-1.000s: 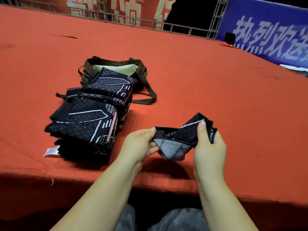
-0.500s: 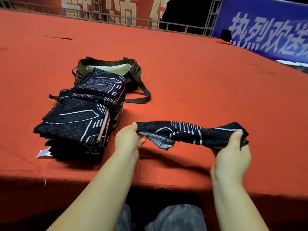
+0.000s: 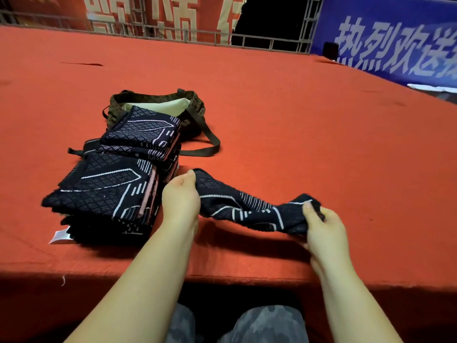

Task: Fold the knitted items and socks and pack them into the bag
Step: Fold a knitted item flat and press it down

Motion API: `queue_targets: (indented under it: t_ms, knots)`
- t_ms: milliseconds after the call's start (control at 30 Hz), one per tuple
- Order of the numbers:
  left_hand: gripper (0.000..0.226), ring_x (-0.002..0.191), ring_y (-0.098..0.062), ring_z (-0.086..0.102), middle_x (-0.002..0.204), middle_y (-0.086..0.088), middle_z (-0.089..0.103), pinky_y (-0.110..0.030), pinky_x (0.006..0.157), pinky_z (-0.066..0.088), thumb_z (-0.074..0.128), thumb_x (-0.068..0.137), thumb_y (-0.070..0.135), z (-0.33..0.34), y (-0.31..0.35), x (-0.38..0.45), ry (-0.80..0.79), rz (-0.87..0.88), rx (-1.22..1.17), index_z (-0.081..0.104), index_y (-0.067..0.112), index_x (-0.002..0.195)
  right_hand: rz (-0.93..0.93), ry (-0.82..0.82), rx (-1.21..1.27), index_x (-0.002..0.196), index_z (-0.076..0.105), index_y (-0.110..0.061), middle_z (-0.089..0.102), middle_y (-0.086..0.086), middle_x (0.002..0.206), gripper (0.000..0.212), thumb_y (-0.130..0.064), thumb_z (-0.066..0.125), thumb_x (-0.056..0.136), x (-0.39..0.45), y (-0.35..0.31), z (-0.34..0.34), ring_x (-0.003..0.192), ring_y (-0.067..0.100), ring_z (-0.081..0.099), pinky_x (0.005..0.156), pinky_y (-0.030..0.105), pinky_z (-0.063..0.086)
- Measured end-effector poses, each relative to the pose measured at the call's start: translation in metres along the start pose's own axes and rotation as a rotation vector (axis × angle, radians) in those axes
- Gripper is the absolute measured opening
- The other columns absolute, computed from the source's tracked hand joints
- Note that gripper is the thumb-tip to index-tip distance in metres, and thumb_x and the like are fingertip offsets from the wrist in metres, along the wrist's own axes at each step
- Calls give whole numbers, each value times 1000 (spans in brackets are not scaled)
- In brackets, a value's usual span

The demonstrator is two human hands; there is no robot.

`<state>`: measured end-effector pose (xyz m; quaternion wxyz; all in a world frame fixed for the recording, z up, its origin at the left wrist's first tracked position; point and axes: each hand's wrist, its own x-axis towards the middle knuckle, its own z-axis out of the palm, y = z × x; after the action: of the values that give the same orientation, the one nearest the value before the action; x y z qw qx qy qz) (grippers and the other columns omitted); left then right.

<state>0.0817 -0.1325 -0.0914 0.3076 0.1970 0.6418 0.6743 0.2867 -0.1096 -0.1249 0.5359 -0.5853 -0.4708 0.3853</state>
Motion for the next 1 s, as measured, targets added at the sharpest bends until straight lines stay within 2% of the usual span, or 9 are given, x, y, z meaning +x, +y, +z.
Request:
queue_targets:
  t_ms: [33, 100, 167, 267, 500, 633, 767, 867, 1000]
  knots:
    - [14, 87, -15, 57, 91, 0, 62, -27, 76, 45, 53, 94, 21, -5, -7, 1, -71, 30, 86, 64, 15, 88, -11, -25, -82, 93, 63, -11, 69, 10, 89, 21, -32, 61, 89, 4, 11, 1, 85, 28, 67, 74, 37, 52]
    - [46, 115, -21, 54, 123, -5, 57, -34, 100, 42, 62, 88, 31, -13, -24, 5, -208, -30, 342, 52, 13, 130, 3, -52, -245, 97, 60, -14, 67, 5, 96, 15, -22, 65, 86, 7, 23, -2, 88, 22, 62, 74, 28, 42]
    - [71, 123, -26, 50, 133, -6, 52, -41, 105, 38, 67, 81, 44, -22, -40, 7, -231, -47, 591, 39, 14, 139, -17, -84, -400, 100, 56, -21, 64, 3, 102, 19, -14, 64, 83, 5, 26, -5, 93, 19, 57, 78, 26, 38]
    - [56, 113, -27, 55, 117, -4, 62, -40, 99, 42, 62, 77, 59, -35, -57, 3, -202, -4, 824, 56, 18, 116, -6, -94, -458, 99, 54, -24, 62, 0, 105, 21, -16, 63, 81, 1, 25, -6, 99, 20, 55, 83, 31, 40]
    - [57, 73, -24, 57, 68, -5, 61, -33, 70, 40, 48, 86, 62, -36, -38, -1, -287, -37, 673, 59, 12, 60, -9, -75, -432, 78, 58, -12, 61, -4, 82, 27, -35, 71, 81, -9, 16, -14, 87, 19, 54, 69, 26, 29]
    - [34, 73, -24, 62, 71, -5, 66, -33, 68, 45, 62, 83, 43, -37, -37, 6, -320, -25, 714, 67, 12, 69, 21, -65, -470, 115, 56, -12, 61, 6, 115, 44, -11, 75, 76, -11, 17, -19, 106, 20, 56, 83, 22, 35]
    - [22, 63, -23, 59, 64, -4, 64, -31, 66, 46, 63, 78, 31, -38, -36, 10, -354, -134, 556, 69, 10, 73, 194, -94, -374, 136, 45, -5, 63, 11, 120, 73, -18, 80, 73, -5, 16, -20, 107, 25, 60, 94, 33, 44]
    - [41, 69, -25, 66, 73, -8, 69, -34, 73, 52, 68, 75, 49, -39, -38, 17, -349, -228, 498, 71, 8, 78, 268, -118, -295, 130, 51, -1, 64, 12, 112, 67, -20, 80, 73, 0, 14, -20, 100, 24, 62, 91, 32, 47]
    - [28, 57, -20, 56, 63, -6, 62, -31, 61, 44, 62, 88, 30, -41, -39, 14, -384, -92, 461, 66, 12, 67, 239, -242, -284, 85, 73, -6, 68, -1, 68, 10, -14, 75, 79, -1, 12, -19, 63, 15, 60, 59, 21, 48]
